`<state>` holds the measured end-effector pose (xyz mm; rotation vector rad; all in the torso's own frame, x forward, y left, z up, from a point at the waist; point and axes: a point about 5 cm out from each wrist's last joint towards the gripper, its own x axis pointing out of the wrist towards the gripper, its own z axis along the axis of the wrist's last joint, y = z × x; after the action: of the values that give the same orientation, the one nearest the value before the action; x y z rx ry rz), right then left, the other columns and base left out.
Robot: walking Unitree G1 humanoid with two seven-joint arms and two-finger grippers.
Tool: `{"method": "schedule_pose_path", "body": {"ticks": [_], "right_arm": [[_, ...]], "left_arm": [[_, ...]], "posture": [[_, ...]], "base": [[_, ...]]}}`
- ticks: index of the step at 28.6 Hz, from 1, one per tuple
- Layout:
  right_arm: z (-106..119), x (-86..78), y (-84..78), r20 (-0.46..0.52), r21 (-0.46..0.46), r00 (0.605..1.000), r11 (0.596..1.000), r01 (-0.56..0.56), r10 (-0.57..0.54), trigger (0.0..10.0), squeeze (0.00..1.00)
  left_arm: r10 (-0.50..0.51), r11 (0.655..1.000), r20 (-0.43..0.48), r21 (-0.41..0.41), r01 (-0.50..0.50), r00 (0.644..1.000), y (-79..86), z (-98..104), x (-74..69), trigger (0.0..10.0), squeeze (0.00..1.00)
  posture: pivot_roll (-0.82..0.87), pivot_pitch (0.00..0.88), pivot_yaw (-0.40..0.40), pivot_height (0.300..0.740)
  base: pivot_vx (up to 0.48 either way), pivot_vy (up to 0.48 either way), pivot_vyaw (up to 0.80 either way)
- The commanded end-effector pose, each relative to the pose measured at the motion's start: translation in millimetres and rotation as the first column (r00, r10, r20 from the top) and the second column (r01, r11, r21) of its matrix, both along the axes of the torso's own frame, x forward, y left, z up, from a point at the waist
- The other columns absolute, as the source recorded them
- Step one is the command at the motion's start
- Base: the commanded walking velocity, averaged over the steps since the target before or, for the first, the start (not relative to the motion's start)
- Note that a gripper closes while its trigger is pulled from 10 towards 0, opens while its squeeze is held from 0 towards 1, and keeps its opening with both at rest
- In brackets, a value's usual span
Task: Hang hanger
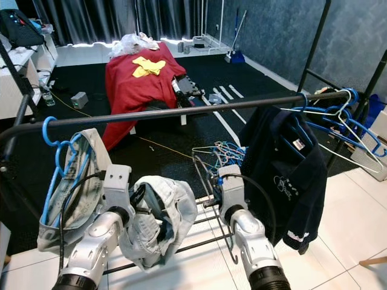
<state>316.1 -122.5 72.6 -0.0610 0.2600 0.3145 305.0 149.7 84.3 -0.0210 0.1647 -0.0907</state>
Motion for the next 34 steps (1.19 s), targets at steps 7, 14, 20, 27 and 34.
{"method": "schedule_pose_path", "body": {"ticks": [7,14,20,27,34], "right_arm": [[-0.1,1.0,-2.7,0.0,-0.002,1.0,1.0,0.002,-0.002,10.0,0.0],[-1.6,0.3,-3.7,0.001,0.001,1.0,1.0,0.014,-0.014,10.0,0.0],[-2.8,-1.0,-2.6,0.001,0.006,1.0,1.0,0.019,-0.019,10.0,0.0],[-3.2,-0.7,-1.9,0.0,0.007,1.0,1.0,0.018,-0.018,10.0,0.0],[-4.2,-0.7,-2.8,-0.002,0.01,1.0,1.0,0.024,-0.024,10.0,0.0]], "left_arm": [[-0.016,1.0,0.03,0.019,0.016,0.999,2.5,4.6,-1.4,10.0,0.0],[-0.029,0.999,0.028,0.028,0.029,0.999,2.0,4.5,-1.3,10.0,0.0],[-0.05,0.998,0.027,0.041,0.049,0.998,0.1,4.8,-1.8,10.0,0.0],[-0.061,0.996,0.021,0.063,0.059,0.998,0.1,4.9,-2.5,10.0,0.0],[-0.073,0.993,0.016,0.089,0.071,0.997,0.1,4.7,-2.5,10.0,0.0]], "posture": [[-0.01,0.005,-0.046,0.74],[-0.01,0.01,-0.03,0.74],[-0.01,0.011,-0.023,0.74],[0.0,0.014,-0.021,0.74],[0.0,0.014,-0.015,0.74]], "base": [[-0.39,0.0,0.0],[-0.395,0.0,0.0],[-0.382,0.0,0.0],[-0.272,0.0,0.0],[0.0,0.0,0.0]]}}
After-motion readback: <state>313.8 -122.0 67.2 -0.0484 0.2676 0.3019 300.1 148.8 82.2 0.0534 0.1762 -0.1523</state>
